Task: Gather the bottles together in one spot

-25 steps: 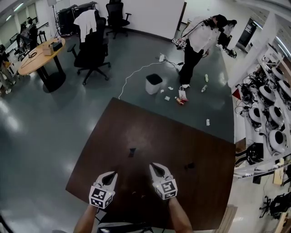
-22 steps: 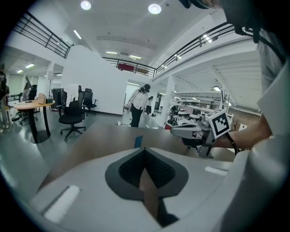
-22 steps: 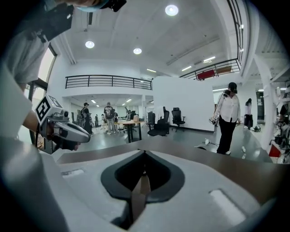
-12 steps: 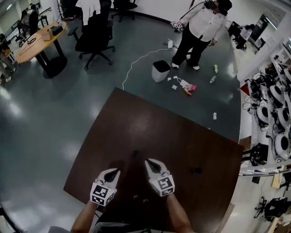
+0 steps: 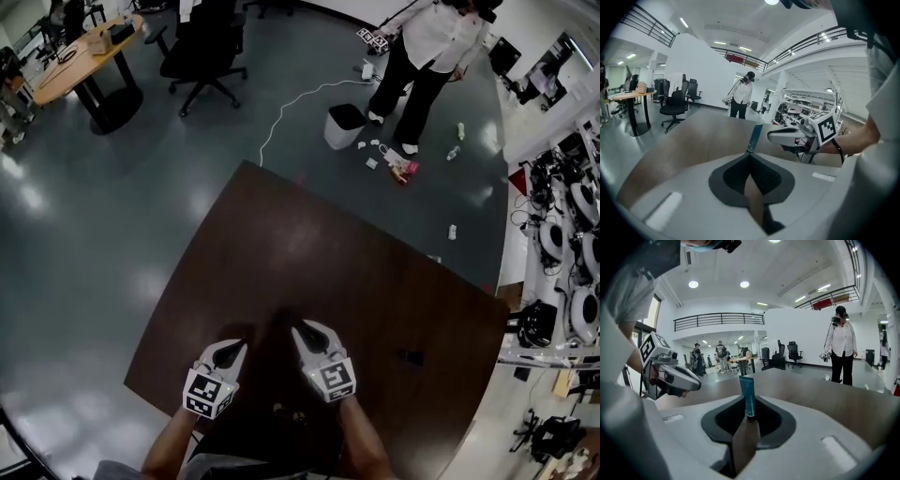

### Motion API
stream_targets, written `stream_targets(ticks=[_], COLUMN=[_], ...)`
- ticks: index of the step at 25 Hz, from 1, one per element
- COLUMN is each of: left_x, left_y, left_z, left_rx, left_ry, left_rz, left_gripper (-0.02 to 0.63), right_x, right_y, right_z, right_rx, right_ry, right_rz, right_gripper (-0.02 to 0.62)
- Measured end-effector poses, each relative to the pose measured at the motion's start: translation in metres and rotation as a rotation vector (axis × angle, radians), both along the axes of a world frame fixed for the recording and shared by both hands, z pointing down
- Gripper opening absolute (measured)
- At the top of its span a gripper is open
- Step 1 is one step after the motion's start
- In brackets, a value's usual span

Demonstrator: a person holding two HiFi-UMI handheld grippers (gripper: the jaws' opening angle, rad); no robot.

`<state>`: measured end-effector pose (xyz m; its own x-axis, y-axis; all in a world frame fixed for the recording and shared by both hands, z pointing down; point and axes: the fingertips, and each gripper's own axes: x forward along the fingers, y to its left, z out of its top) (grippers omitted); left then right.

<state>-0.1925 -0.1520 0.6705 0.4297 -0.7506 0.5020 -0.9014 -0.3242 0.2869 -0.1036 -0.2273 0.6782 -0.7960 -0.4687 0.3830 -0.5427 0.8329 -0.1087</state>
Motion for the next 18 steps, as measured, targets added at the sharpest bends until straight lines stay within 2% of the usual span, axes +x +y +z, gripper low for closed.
stream_targets(ticks=[4,8,12,18], left_x=[-0.001,-0.005,-0.009,-0.013], left_y=[0.003,0.006,0.008,0.008], left_z=[0.006,0.011,0.014,0.015], left_rx=[-0.017,-0.032,-0.045,-0.059], left_ry=[0.003,0.002,-0.001,0.002], left_rz=[-0.004,-0.009,-0.010,-0.021], left_gripper=[0.000,0.001,0.000,0.001], right_x=[-0.007,-0.019,-0.030,-0.033], right_y=[-0.003,-0.002,-0.006,-0.011], right_z=[0.006,0.008,0.006,0.014], right_rx=[-0.003,-0.032,0.004,0.001], right_ry=[-0.004,-0.038,-0.014,-0.011], right_rz=[-0.021,-0.062,-0.090,-0.090], right_gripper=[0.108,0.192,0.261,0.270])
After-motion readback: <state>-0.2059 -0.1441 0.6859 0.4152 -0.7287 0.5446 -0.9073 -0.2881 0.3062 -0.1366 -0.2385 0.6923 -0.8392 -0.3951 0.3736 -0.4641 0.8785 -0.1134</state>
